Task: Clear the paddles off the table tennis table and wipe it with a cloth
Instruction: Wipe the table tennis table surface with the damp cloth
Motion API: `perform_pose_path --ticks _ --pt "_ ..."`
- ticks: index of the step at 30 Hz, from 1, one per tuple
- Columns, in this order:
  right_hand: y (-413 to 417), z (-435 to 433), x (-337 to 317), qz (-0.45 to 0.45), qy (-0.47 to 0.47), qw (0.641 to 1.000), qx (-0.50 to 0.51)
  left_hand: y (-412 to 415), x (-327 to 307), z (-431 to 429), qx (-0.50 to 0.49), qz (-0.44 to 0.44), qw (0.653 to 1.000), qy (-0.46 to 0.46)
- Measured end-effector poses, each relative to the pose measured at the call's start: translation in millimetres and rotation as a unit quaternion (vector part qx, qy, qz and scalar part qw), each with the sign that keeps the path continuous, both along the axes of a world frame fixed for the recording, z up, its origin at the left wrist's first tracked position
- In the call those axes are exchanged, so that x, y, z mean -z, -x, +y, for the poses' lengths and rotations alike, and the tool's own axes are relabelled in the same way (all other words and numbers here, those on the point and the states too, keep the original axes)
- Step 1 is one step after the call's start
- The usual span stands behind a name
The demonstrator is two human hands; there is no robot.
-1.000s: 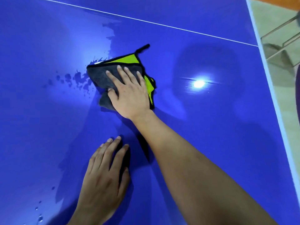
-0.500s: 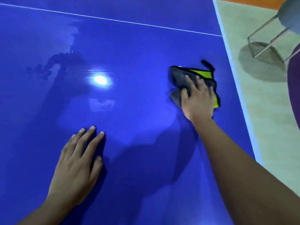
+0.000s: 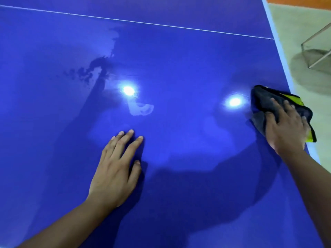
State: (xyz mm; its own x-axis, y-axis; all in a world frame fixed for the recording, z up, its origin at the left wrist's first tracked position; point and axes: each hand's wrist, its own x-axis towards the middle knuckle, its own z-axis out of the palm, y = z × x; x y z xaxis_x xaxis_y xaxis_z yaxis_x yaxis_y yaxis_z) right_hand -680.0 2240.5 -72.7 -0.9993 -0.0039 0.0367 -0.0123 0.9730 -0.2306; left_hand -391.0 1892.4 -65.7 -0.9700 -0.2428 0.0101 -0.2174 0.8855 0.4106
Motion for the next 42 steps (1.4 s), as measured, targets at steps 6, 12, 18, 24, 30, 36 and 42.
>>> perform_pose_path --ticks 6,12,18,24,30,36,42 --pt "-30 -56 -2 0.032 -0.024 0.997 -0.068 -30 -2 -22 0.024 0.042 0.999 0.009" --pt "-102 -203 2 0.040 -0.034 0.983 -0.176 -110 -1 -53 0.002 0.043 0.998 0.048" --pt "-195 -331 5 0.045 -0.028 0.950 -0.307 -158 8 -58 0.022 0.050 0.997 0.046" --pt "-248 -373 5 0.048 -0.037 0.926 -0.373 -165 1 -59 0.029 0.020 0.999 0.036" --pt "-242 -360 6 0.034 -0.021 0.930 -0.365 -164 2 -43 -0.004 0.014 0.999 0.048" --pt "-197 -241 7 0.032 0.011 0.968 -0.247 -150 -1 23 0.036 0.042 0.998 0.043" --pt "-156 -50 3 0.025 -0.022 0.996 -0.088 -124 7 93 0.032 0.015 0.998 0.055"
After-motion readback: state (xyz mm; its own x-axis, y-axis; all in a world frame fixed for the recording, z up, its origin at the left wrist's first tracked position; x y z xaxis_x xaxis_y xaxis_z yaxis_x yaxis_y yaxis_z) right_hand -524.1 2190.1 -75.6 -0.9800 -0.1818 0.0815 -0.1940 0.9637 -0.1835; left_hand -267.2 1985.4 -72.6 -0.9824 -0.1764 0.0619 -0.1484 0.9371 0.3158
